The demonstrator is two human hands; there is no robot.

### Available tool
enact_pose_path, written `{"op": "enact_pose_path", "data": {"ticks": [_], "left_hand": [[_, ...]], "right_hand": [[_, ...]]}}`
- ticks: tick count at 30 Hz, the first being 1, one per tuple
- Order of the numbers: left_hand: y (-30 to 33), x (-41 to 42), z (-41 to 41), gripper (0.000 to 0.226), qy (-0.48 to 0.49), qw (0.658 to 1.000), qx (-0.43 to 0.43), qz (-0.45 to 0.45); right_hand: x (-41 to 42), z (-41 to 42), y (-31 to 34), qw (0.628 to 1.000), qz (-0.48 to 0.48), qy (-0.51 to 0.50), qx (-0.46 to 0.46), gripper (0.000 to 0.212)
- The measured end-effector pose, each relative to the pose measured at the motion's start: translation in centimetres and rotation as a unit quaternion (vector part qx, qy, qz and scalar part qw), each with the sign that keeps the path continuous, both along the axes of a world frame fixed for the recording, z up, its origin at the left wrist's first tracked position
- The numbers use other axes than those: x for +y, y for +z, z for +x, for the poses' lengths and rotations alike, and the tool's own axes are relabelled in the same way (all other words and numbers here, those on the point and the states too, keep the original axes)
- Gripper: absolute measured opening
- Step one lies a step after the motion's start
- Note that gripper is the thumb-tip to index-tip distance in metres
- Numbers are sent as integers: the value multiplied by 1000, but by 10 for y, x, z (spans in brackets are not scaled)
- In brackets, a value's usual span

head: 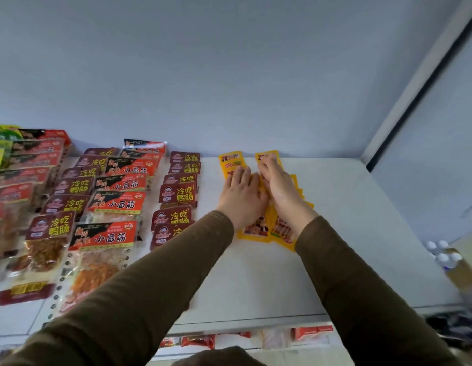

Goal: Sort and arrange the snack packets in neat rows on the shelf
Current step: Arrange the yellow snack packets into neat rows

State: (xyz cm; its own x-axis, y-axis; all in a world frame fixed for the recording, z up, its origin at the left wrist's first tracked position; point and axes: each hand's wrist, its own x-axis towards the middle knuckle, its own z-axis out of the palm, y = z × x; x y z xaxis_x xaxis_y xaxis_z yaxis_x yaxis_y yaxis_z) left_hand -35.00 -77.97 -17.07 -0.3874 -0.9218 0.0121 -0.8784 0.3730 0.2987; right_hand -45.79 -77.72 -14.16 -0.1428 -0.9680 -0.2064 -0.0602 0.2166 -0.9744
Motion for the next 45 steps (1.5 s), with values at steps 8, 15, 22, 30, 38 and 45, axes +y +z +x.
{"op": "enact_pose_path", "data": {"ticks": [8,15,22,30,38,45], "left_hand": [[10,28,47,61,-54,997,-57,6],[18,58,74,65,-90,994,-61,5],[20,108,76,76,-40,989,-139,19],[13,115,73,72,-20,991,-130,7],[5,89,66,78,38,990,-134,-30],[13,101,67,79,36,991,-126,-8]], "right_hand": [[-6,-12,-10,999,-31,3,7,62],[-28,32,-9,991,-37,69,112,47],[-61,45,-16,949,12,65,309,50],[-72,52,-2,981,-1,94,170,45],[-78,49,8,977,-52,110,173,56],[-94,50,3,979,-48,100,169,52]]}}
